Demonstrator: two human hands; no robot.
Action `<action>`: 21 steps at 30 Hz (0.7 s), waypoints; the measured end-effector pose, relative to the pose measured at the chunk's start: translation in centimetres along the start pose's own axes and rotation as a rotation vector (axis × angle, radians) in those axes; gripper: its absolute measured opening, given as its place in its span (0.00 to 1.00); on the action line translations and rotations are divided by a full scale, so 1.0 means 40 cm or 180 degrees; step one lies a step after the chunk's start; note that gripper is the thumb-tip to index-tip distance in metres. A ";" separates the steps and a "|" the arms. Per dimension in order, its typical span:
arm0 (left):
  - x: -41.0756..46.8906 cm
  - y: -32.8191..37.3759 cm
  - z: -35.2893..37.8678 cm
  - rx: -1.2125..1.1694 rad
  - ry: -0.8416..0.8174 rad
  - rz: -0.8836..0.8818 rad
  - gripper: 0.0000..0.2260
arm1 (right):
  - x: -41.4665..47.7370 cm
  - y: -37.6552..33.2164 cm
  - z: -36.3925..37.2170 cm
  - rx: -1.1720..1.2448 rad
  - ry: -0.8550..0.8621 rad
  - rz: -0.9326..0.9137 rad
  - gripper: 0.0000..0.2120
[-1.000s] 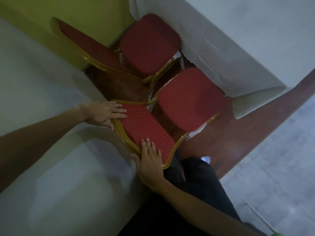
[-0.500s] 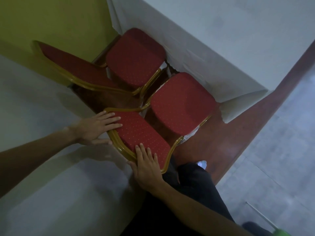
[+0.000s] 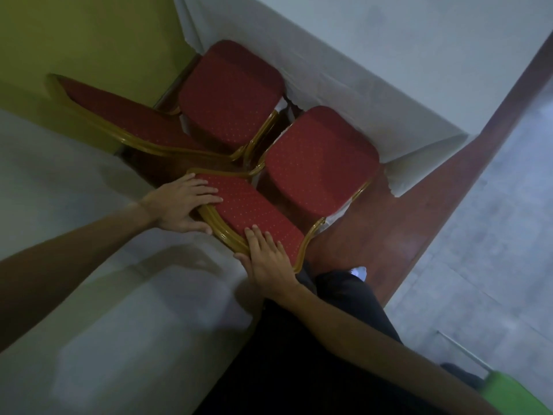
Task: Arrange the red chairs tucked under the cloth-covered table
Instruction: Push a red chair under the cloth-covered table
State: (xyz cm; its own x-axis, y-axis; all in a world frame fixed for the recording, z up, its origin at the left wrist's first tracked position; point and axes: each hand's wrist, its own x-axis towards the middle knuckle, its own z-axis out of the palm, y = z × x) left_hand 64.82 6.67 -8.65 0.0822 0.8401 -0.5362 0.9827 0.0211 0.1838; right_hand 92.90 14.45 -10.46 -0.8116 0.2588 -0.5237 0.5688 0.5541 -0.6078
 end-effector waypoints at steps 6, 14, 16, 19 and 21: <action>0.010 0.001 -0.004 -0.0062 0.0121 -0.0020 0.44 | 0.009 0.001 -0.023 -0.0309 -0.0005 -0.0149 0.39; 0.013 0.007 -0.004 -0.0202 0.0405 -0.0109 0.44 | 0.014 0.010 -0.031 -0.0512 -0.0039 -0.0232 0.32; 0.016 0.011 -0.004 -0.0189 0.0499 -0.0114 0.44 | 0.010 0.014 -0.036 -0.0572 -0.0048 -0.0259 0.31; 0.018 0.018 0.001 -0.0112 0.0515 -0.0119 0.44 | 0.004 0.020 -0.038 -0.0596 -0.0097 -0.0292 0.30; 0.020 0.025 0.004 -0.0079 0.0523 -0.0134 0.44 | 0.001 0.028 -0.040 -0.0602 -0.0104 -0.0300 0.30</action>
State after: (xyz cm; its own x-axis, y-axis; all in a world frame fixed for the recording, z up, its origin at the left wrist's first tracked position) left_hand 65.89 7.28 -9.05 0.0108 0.9155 -0.4021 0.9802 0.0698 0.1853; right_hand 93.30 16.36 -10.19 -0.8536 0.1747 -0.4907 0.4530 0.7141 -0.5337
